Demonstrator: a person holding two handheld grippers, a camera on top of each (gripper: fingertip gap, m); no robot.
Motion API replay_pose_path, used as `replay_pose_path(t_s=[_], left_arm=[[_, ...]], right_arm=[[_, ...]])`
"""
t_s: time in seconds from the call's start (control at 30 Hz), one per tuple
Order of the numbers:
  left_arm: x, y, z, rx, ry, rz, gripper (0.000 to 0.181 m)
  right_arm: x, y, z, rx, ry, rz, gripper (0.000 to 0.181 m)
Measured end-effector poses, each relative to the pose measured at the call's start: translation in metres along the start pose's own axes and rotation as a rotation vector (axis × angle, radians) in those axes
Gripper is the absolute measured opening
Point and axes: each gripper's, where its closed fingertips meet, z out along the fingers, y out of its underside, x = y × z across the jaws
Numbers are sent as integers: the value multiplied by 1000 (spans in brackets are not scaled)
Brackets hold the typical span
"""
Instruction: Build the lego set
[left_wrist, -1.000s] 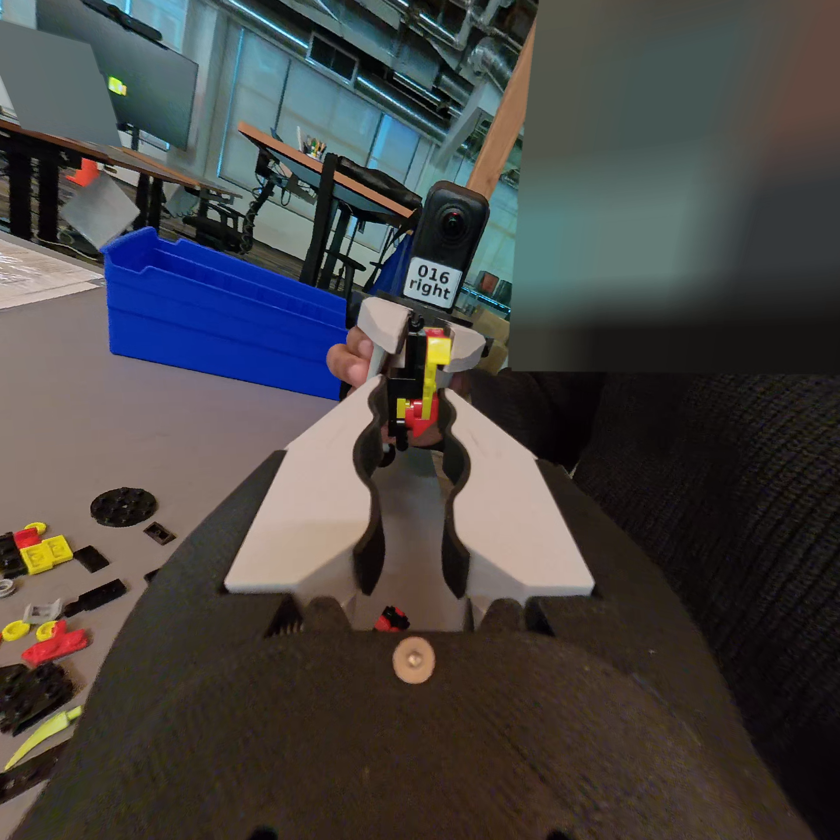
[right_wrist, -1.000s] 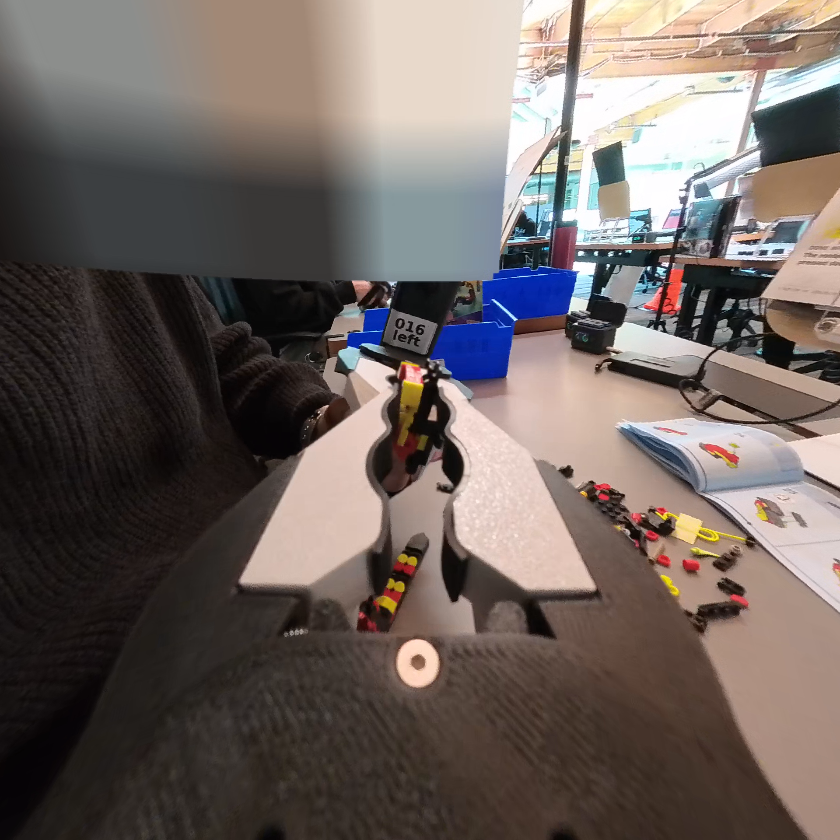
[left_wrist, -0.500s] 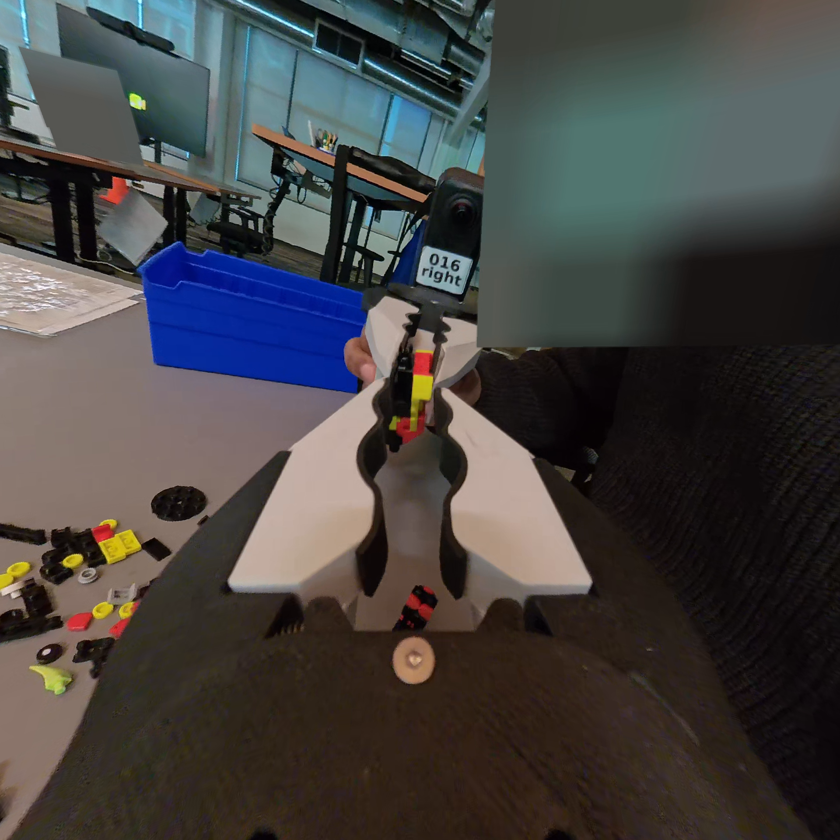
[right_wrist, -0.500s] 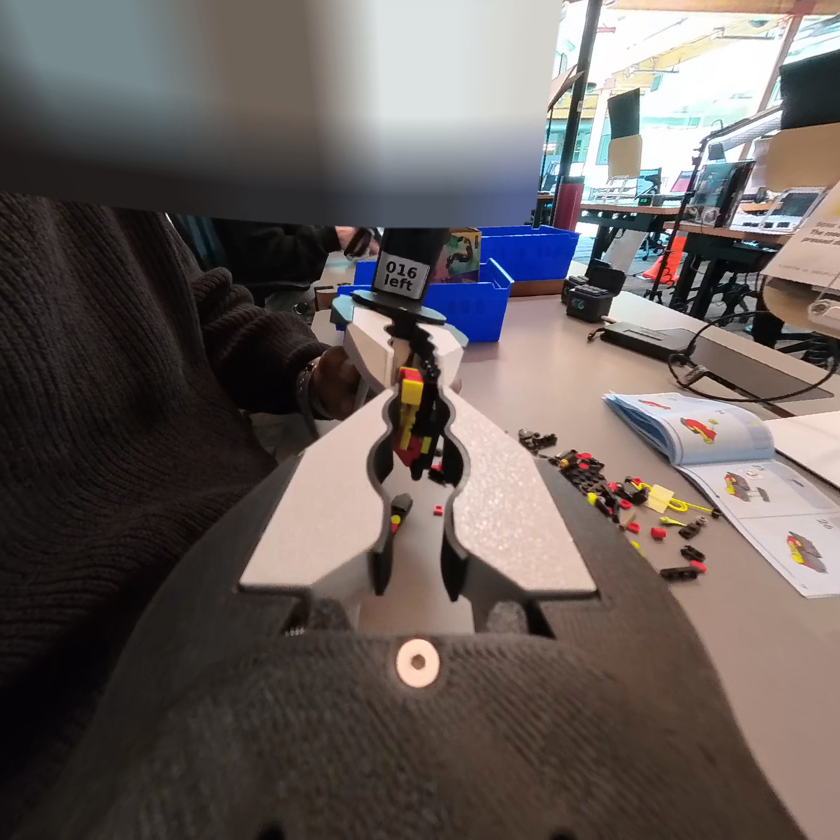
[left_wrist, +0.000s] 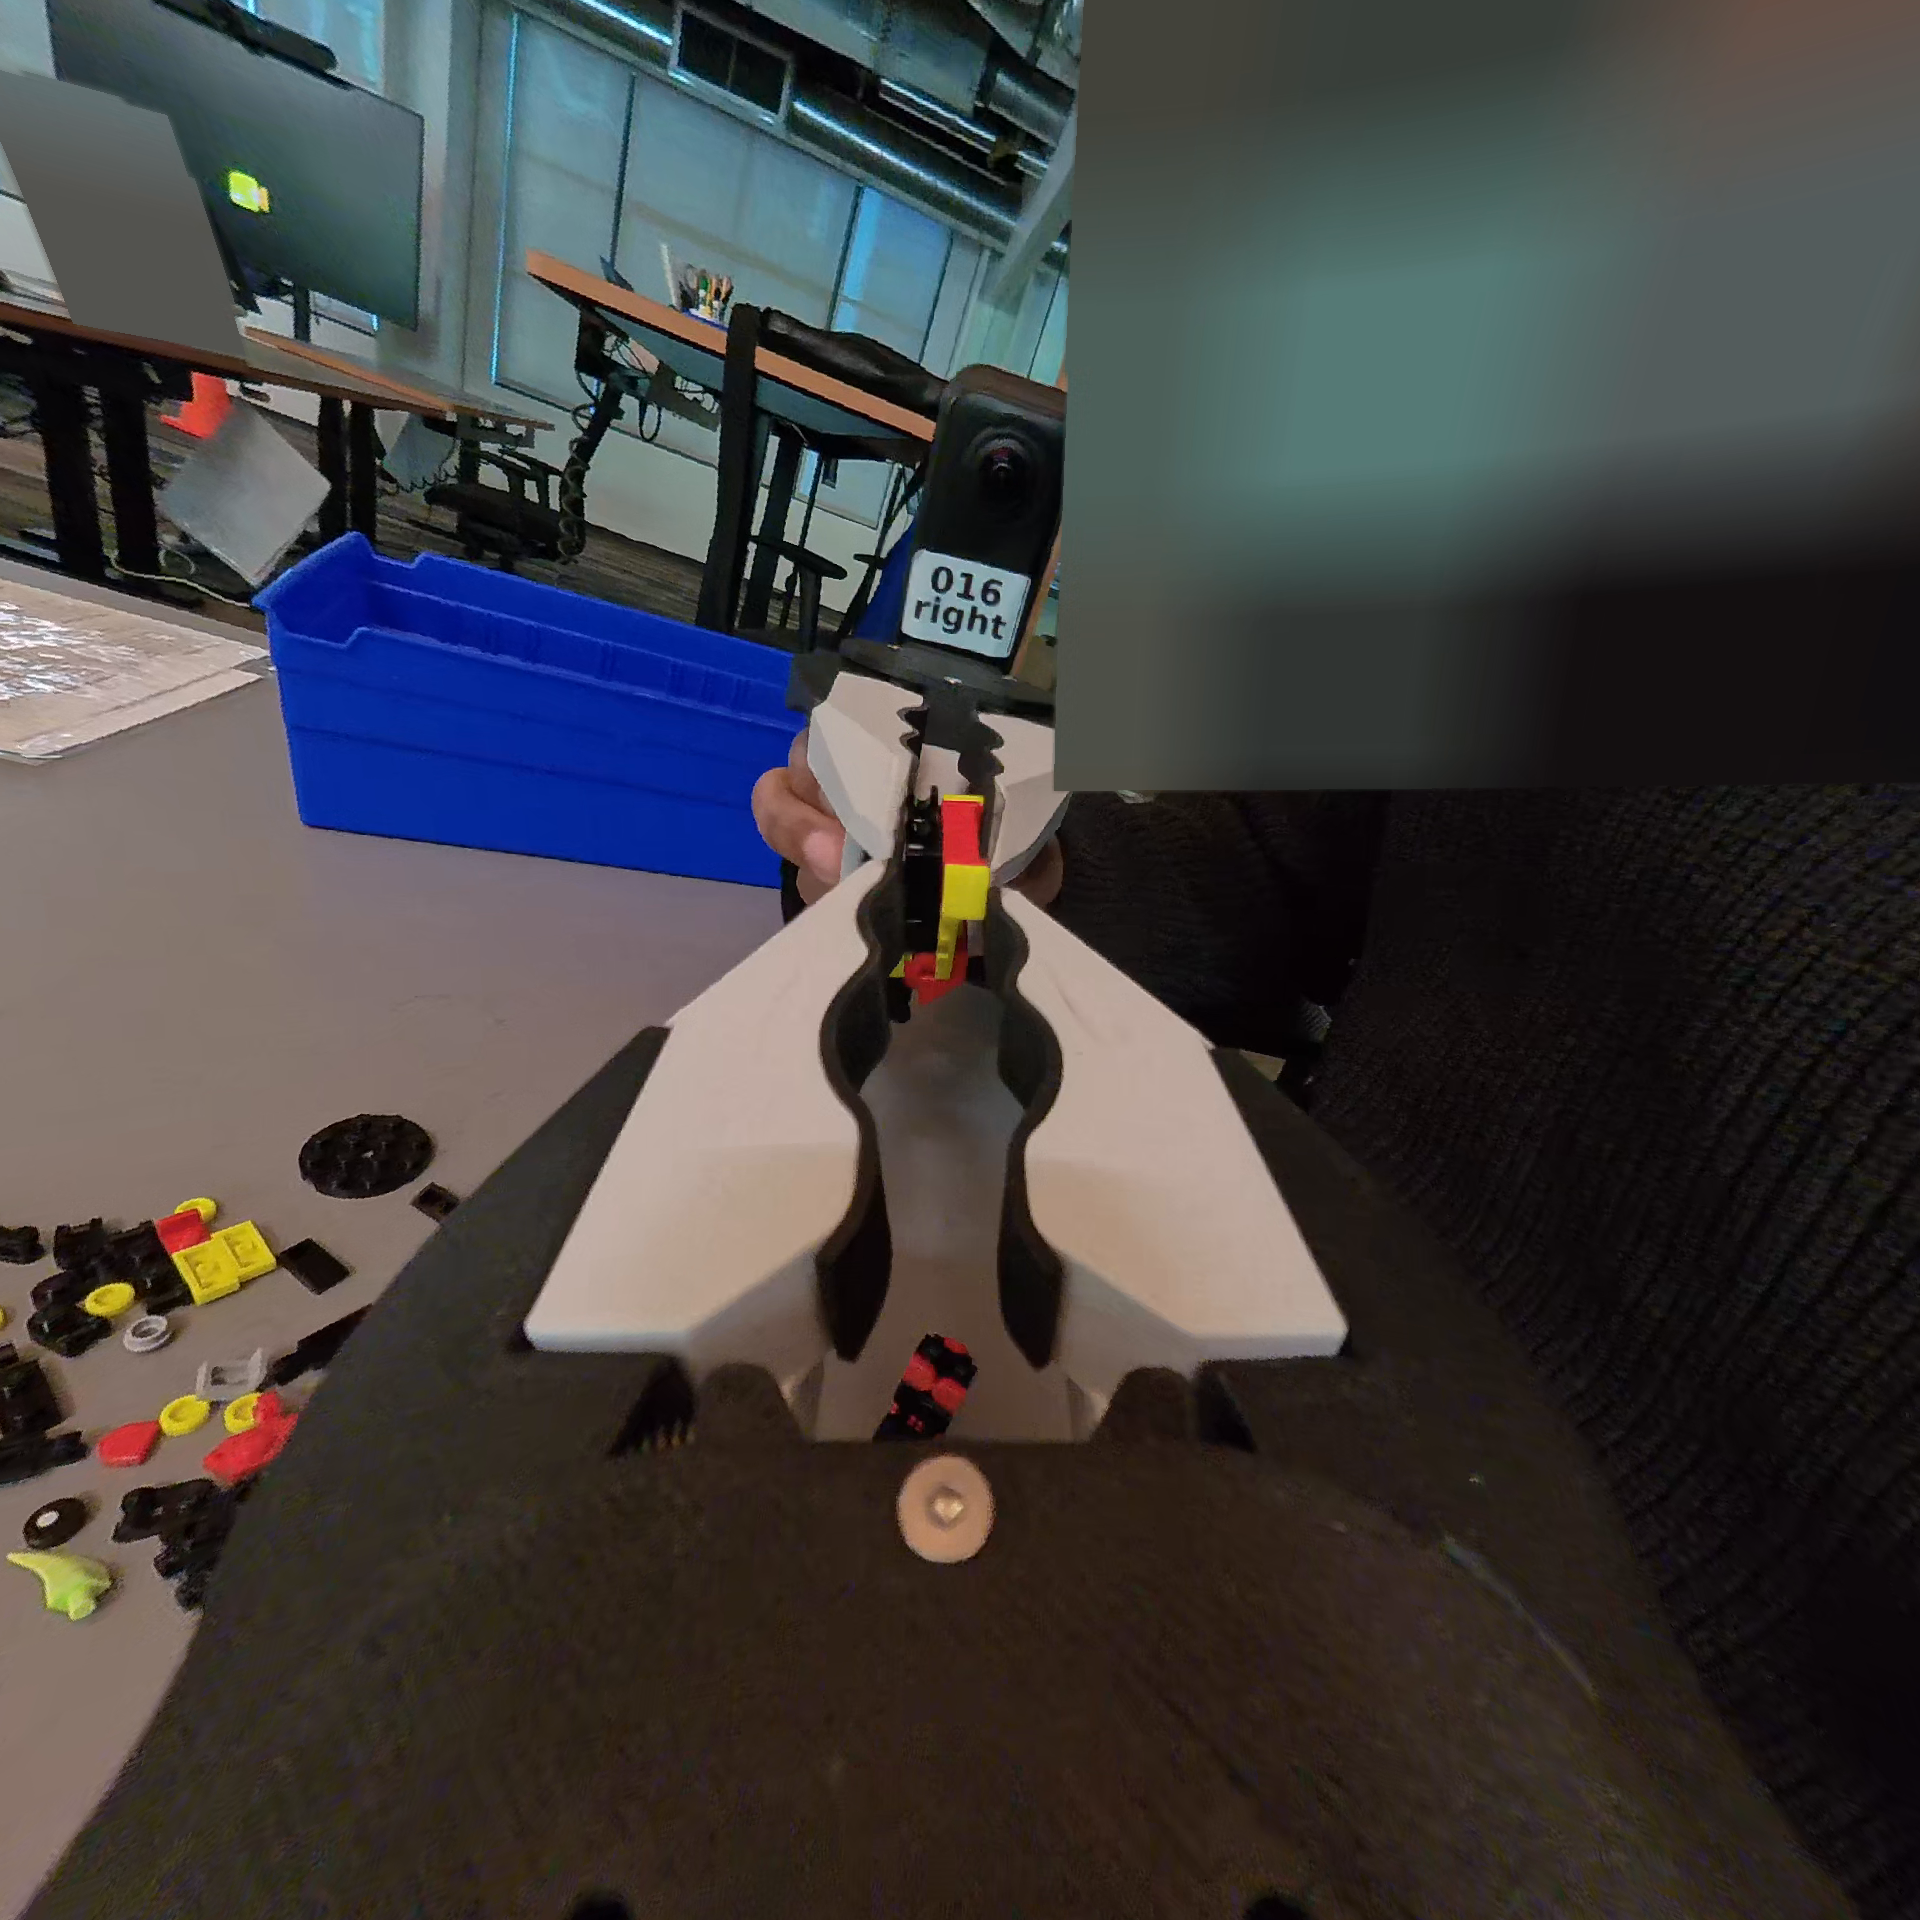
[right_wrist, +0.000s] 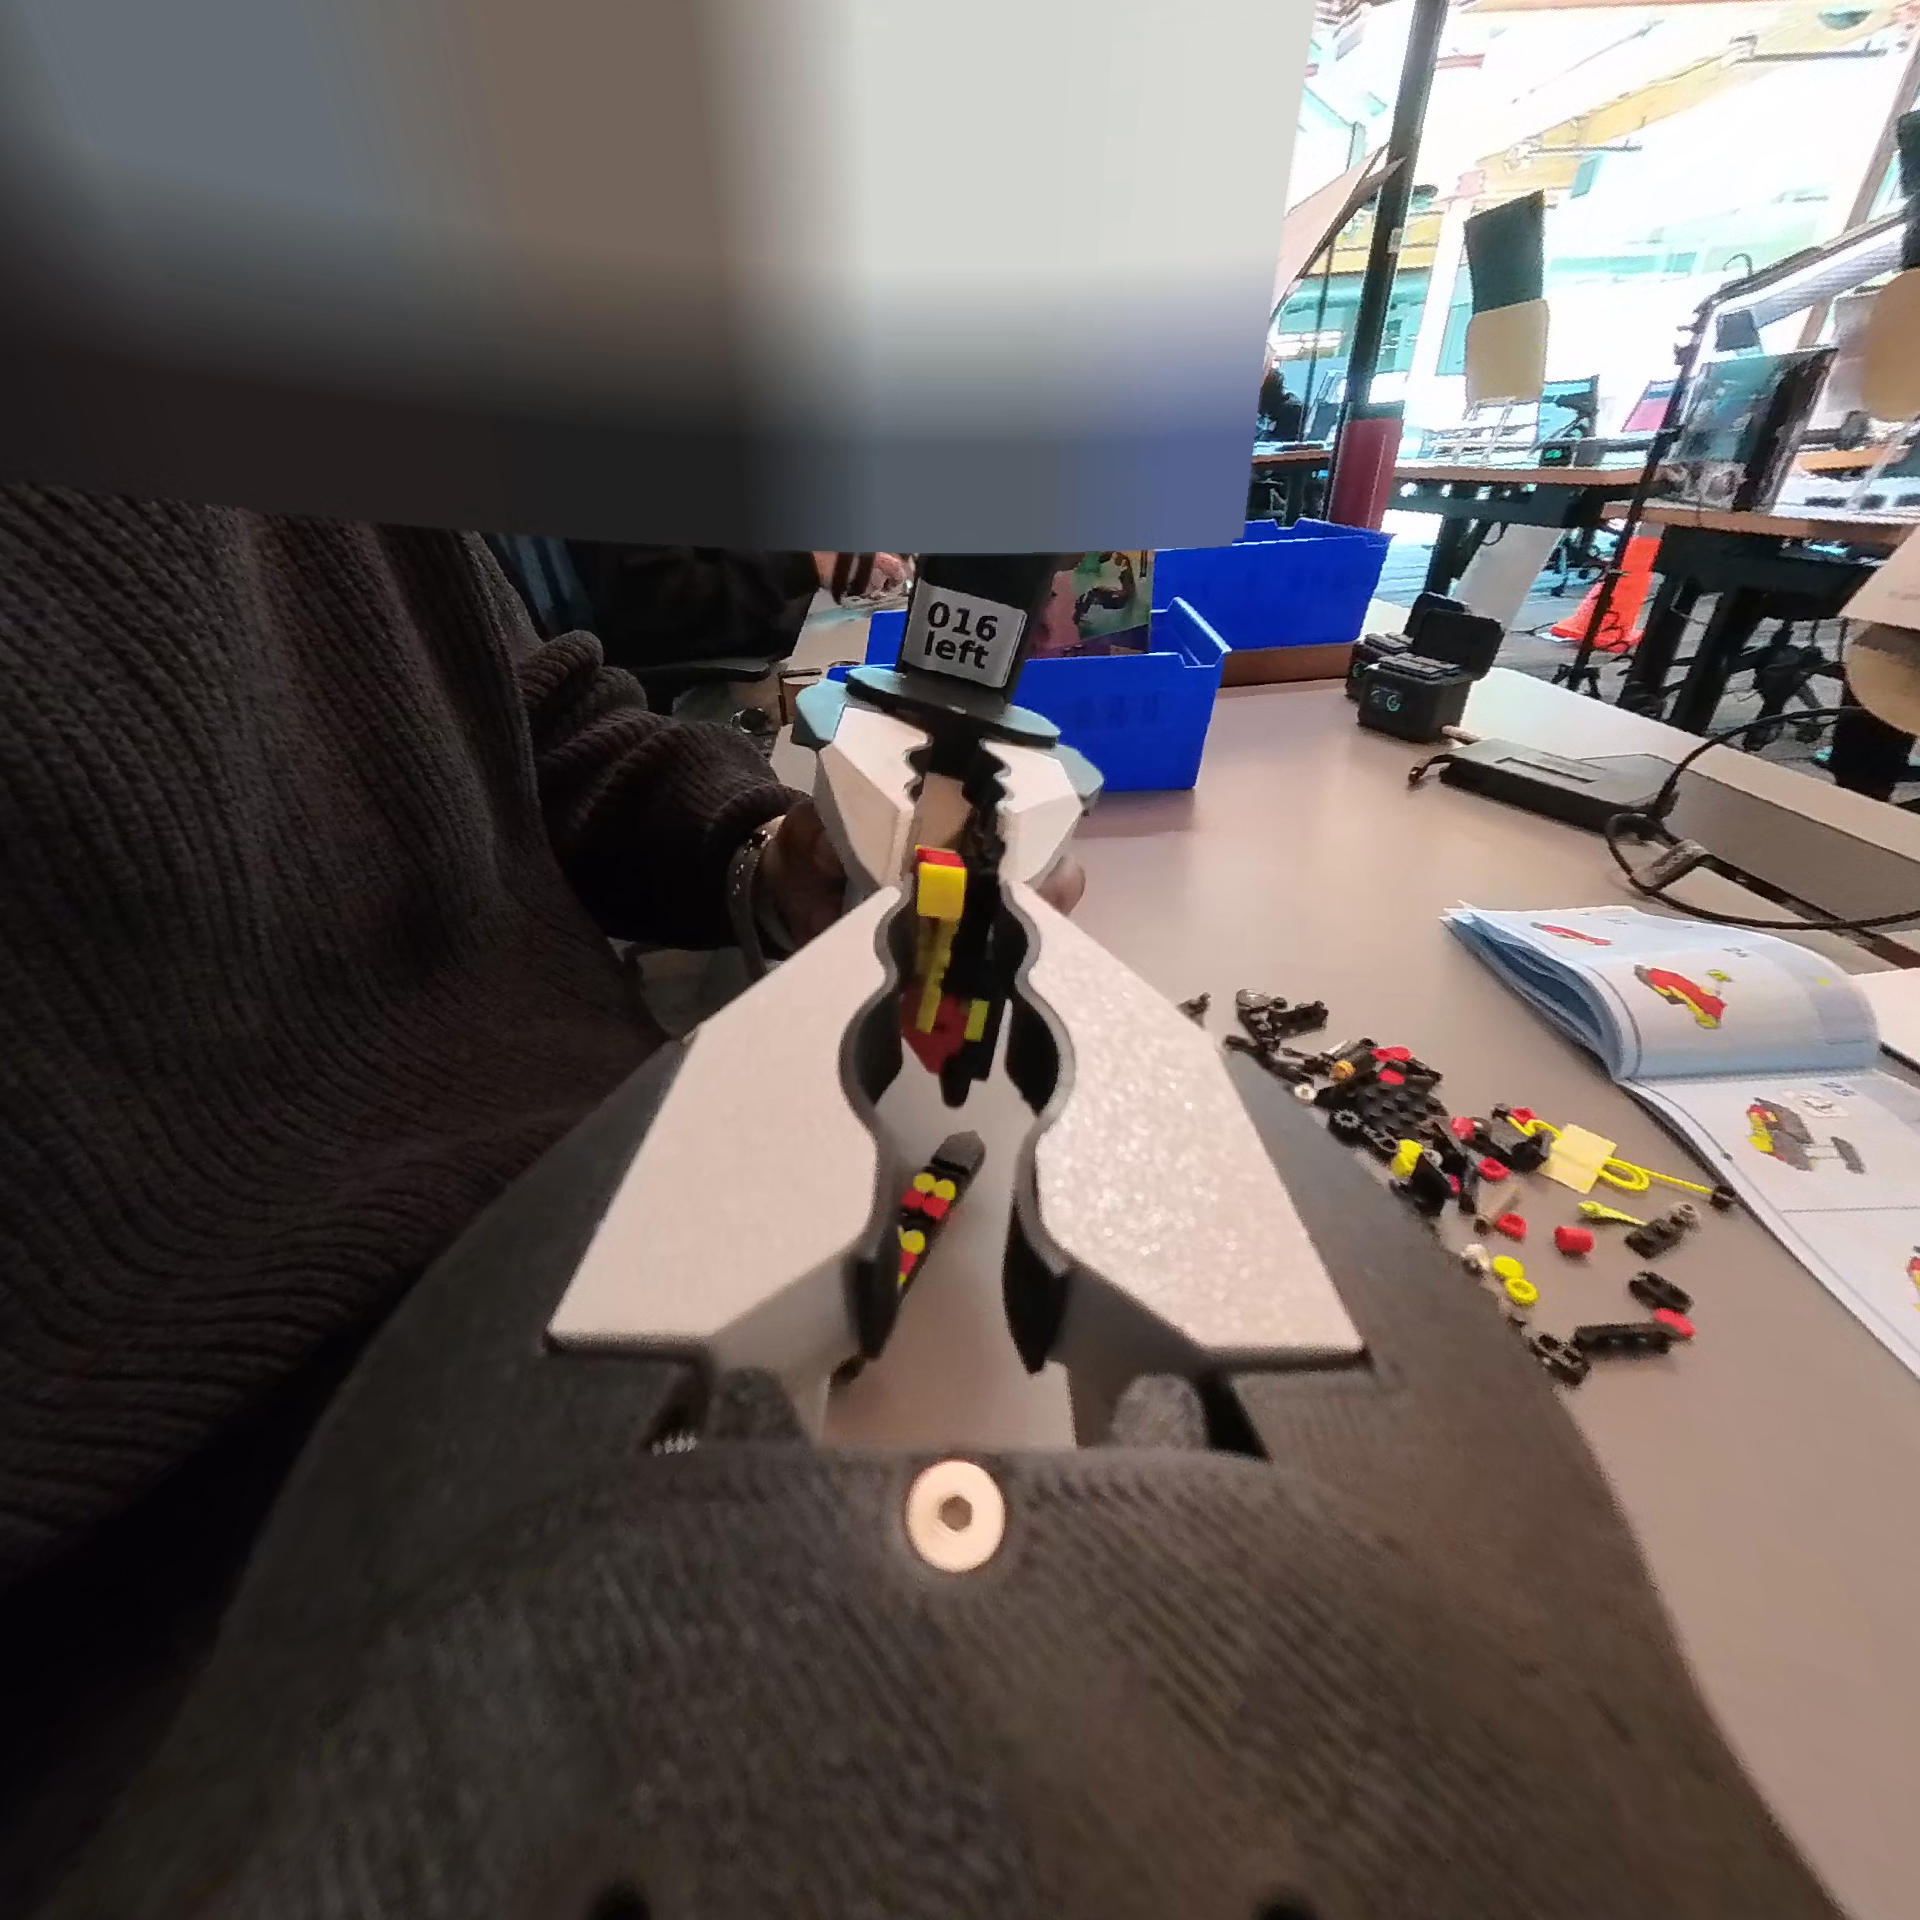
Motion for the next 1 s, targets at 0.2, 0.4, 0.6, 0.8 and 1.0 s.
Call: replay_pose_path(t_s=[0.2,0.4,0.6,0.8,1.0], left_arm=[[1,1,1,-3,4,0,11],[0,2,1,-6,-4,-2,11],[-5,1,-1,2,-16,-23,12],[-12,-3,-6,36,-22,-69,11],[-20,-4,-9,47,-40,-99,11]], right_arm=[[-2,1,-1,-5,-15,11,12],[0,1,-1,-6,-8,3,12],[4,5,0,-2,4,19,13],[8,6,-2,2,14,18,18],[12,8,-3,-3,25,27,22]])
